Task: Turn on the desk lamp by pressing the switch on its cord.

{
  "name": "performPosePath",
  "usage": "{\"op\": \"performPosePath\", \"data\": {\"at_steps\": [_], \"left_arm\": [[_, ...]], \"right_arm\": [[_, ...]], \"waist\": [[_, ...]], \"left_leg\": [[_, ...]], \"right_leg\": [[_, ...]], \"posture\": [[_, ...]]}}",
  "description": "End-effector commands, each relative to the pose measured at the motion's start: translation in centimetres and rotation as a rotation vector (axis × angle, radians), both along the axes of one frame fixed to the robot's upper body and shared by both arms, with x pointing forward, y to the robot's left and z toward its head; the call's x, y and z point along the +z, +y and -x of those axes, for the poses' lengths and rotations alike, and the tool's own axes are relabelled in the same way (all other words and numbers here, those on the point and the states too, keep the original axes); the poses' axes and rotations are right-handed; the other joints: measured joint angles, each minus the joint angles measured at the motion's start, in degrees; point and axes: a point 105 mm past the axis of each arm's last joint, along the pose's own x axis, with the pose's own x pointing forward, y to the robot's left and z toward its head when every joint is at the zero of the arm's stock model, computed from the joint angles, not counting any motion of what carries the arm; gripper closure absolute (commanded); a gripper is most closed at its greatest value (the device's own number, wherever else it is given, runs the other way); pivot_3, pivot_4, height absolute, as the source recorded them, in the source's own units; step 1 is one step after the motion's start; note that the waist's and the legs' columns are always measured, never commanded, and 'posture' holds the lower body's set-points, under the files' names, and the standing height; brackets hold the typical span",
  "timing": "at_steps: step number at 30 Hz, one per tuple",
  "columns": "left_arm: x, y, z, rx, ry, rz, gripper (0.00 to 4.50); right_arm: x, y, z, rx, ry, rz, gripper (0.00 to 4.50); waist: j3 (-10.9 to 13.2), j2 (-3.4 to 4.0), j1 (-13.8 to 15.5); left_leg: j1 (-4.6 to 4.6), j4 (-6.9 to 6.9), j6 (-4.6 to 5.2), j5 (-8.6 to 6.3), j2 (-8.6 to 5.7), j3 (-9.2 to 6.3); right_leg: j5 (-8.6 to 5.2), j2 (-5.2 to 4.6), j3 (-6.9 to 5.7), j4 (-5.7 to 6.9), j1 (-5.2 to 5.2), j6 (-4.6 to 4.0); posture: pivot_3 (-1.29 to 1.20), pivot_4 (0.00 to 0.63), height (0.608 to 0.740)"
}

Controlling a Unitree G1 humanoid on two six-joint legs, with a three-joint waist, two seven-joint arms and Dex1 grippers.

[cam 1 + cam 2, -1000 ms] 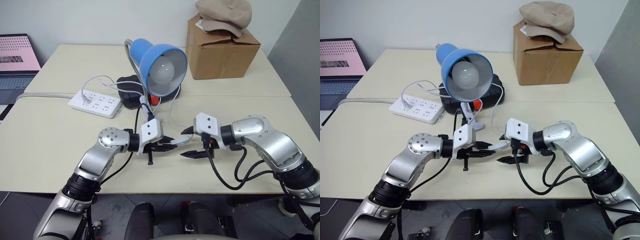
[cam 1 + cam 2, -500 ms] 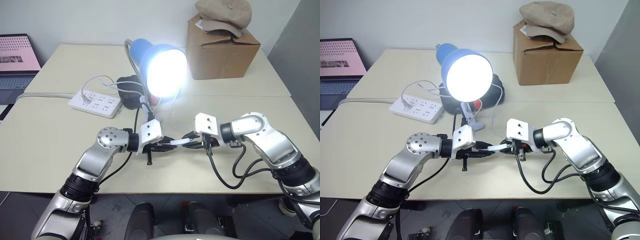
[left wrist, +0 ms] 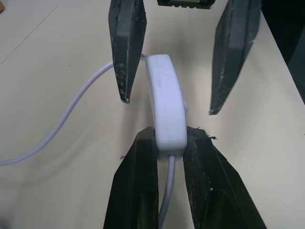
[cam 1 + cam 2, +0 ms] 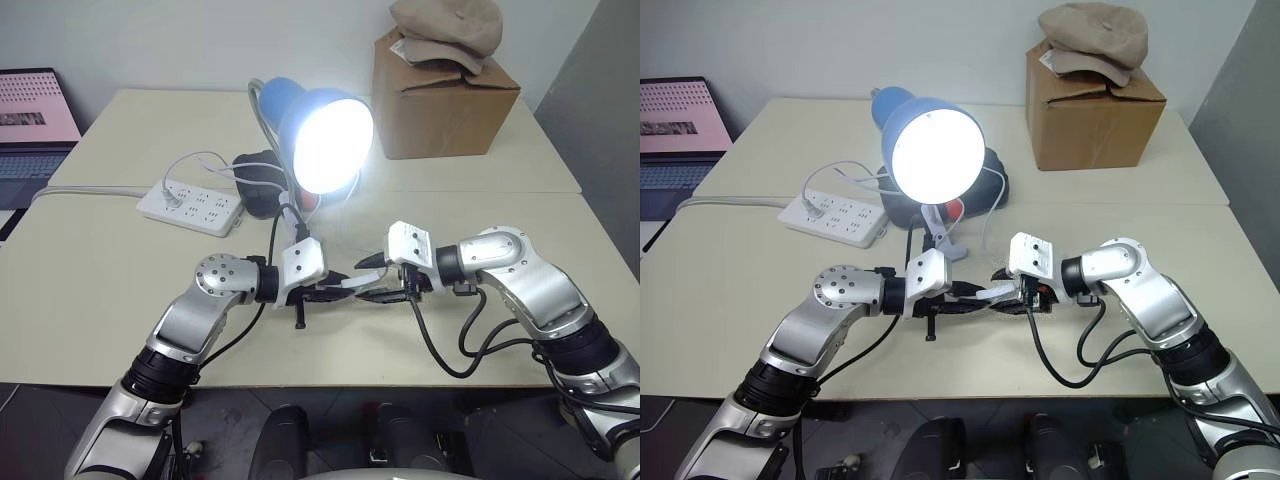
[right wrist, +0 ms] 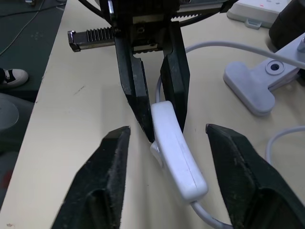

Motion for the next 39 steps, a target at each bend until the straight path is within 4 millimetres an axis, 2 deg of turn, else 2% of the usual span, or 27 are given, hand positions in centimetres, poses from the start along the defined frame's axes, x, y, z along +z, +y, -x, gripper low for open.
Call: {"op": "performPosePath", "data": {"at_steps": [1,5,9,14,18,19,23,27,33,34,39], "left_arm": [[-0.1,0.0,-1.5,0.037,-0.072,-0.042,4.10],[-0.9,0.5,-3.9,0.143,-0.115,-0.075,4.10],[-1.5,0.7,-5.7,0.199,-0.162,-0.101,4.10],[-2.2,0.7,-5.9,0.150,-0.168,-0.122,4.10],[-2.7,1.0,-6.3,0.141,-0.150,-0.136,4.10],[-2.8,1.0,-6.3,0.137,-0.146,-0.137,3.39],[-2.5,0.9,-6.4,0.125,-0.136,-0.123,2.60],[-2.2,0.9,-5.1,0.065,-0.096,-0.087,1.75],[-0.4,3.7,-4.3,0.131,-0.165,-0.065,0.42],[-0.3,4.2,-4.1,0.144,-0.169,-0.065,0.27],[1.1,6.6,-2.7,0.238,-0.184,-0.041,0.27]], "right_arm": [[2.2,-0.7,0.2,-0.014,-0.074,-0.042,0.83],[2.6,-2.4,0.6,-0.084,-0.101,-0.028,0.00],[1.9,-4.0,1.4,-0.205,-0.094,-0.030,0.00],[0.8,-4.8,2.9,-0.294,-0.055,-0.041,0.00],[0.4,-5.1,3.2,-0.350,-0.051,-0.047,0.00],[0.4,-5.2,3.2,-0.359,-0.052,-0.049,0.00],[0.3,-5.3,3.3,-0.376,-0.052,-0.050,0.00],[0.2,-5.4,3.2,-0.381,-0.051,-0.048,0.00],[0.2,-5.9,2.4,-0.394,-0.054,-0.049,0.00],[0.2,-5.9,2.3,-0.395,-0.054,-0.051,0.00],[0.9,-6.7,1.3,-0.413,-0.098,-0.078,0.00]], "waist": [[0.0,0.00,0.0],[0.0,0.00,0.2],[0.0,-0.01,0.3],[0.0,-0.01,0.0],[0.0,-0.02,0.0],[0.0,-0.01,-0.1],[0.0,-0.02,0.0],[0.0,-0.02,0.0],[0.0,-0.02,-0.2],[0.0,-0.02,-0.1],[0.0,-0.02,-0.2]], "left_leg": [[0.00,0.00,0.00,0.00,0.00,0.00],[0.00,0.00,0.00,0.00,-0.01,-0.02],[-0.04,0.00,0.00,0.00,-0.01,0.01],[-0.06,-0.02,0.00,0.00,0.00,-0.01],[-0.01,-0.01,0.00,0.00,0.00,-0.02],[0.01,0.00,0.00,0.00,0.00,-0.03],[0.00,0.01,0.00,0.00,-0.02,-0.03],[-0.04,0.00,0.00,0.00,-0.02,0.00],[-0.01,-0.02,0.00,0.00,0.04,-0.02],[-0.01,-0.02,0.00,0.00,0.03,-0.04],[0.02,0.00,0.00,0.00,0.02,0.00]], "right_leg": [[0.00,0.00,0.00,0.00,0.00,0.00],[0.00,-0.01,-0.03,0.01,0.00,0.00],[0.00,-0.02,-0.01,-0.03,0.00,0.00],[0.00,-0.03,-0.02,-0.01,-0.04,0.00],[0.00,-0.01,-0.03,0.02,-0.02,0.00],[0.00,-0.01,-0.03,0.03,-0.01,0.00],[0.02,-0.02,-0.03,0.02,0.00,0.02],[0.01,-0.01,-0.01,-0.04,-0.01,0.03],[0.00,0.01,-0.01,-0.01,-0.02,0.02],[0.01,0.01,-0.04,0.01,-0.02,0.02],[0.01,-0.02,0.00,-0.02,0.01,0.03]], "posture": [[0.00,0.150,0.740],[0.00,0.150,0.740],[0.00,0.150,0.740],[0.00,0.150,0.740],[0.00,0.150,0.740],[0.00,0.150,0.740],[0.00,0.150,0.740],[0.00,0.150,0.740],[0.00,0.150,0.740],[0.00,0.150,0.740],[0.00,0.150,0.740]]}}
